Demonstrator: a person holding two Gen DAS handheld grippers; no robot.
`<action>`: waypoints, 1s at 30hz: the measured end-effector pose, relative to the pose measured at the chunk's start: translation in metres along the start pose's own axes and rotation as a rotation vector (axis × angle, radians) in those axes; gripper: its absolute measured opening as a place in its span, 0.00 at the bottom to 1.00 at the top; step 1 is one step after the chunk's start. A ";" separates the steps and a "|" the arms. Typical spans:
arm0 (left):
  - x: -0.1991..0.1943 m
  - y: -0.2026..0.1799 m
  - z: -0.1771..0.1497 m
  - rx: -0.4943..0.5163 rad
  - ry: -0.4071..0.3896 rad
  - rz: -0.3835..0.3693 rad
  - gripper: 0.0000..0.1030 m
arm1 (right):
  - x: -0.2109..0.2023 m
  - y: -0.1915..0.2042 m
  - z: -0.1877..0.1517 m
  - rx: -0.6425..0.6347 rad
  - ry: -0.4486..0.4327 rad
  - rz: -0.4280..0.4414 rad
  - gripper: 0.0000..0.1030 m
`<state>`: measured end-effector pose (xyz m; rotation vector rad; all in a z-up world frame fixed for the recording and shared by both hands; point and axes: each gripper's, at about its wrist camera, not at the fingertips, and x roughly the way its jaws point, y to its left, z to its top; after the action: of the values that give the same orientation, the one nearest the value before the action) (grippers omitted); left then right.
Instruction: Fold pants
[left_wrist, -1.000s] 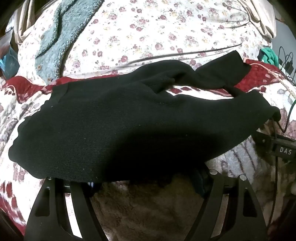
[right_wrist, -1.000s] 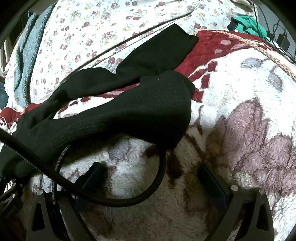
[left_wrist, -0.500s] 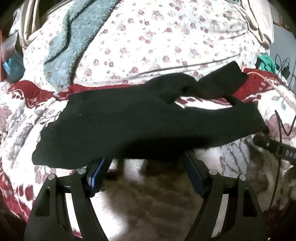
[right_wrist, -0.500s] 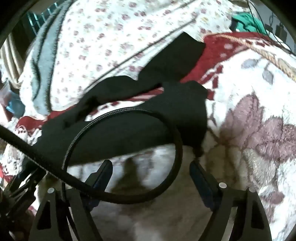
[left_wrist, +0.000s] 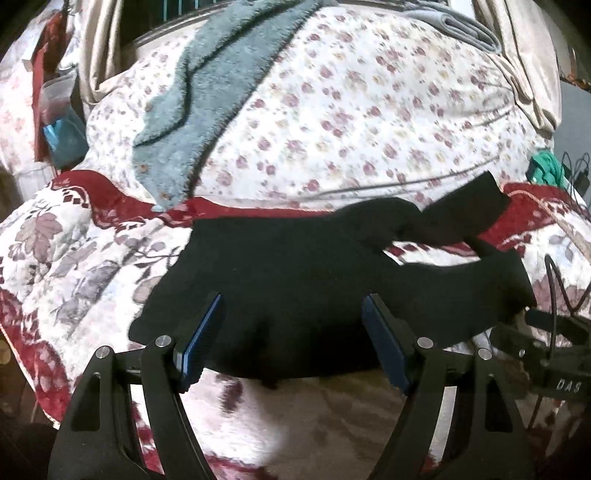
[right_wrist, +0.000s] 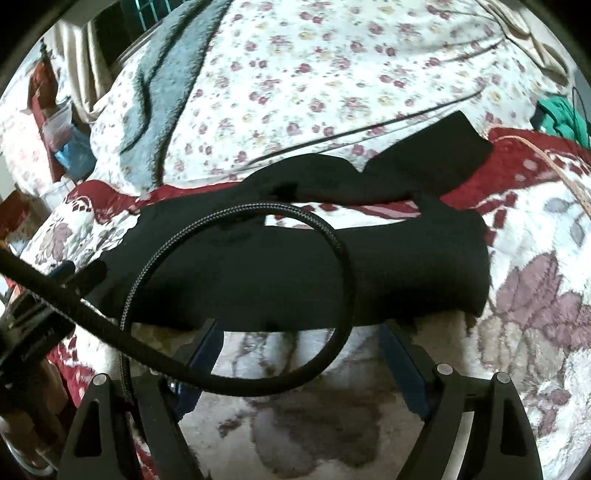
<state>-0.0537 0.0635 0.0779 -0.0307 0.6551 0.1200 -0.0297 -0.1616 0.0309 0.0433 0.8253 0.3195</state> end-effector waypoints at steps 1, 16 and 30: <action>0.000 0.005 0.000 -0.014 0.005 -0.001 0.75 | 0.000 0.001 0.000 -0.003 0.000 0.005 0.82; 0.034 0.078 -0.034 -0.303 0.284 -0.035 0.75 | 0.006 -0.067 -0.021 0.153 0.045 0.020 0.82; 0.057 0.086 -0.039 -0.451 0.238 -0.028 0.83 | 0.039 -0.108 -0.004 0.320 -0.030 0.226 0.90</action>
<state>-0.0430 0.1520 0.0130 -0.4945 0.8544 0.2375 0.0208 -0.2535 -0.0171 0.4414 0.8364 0.3955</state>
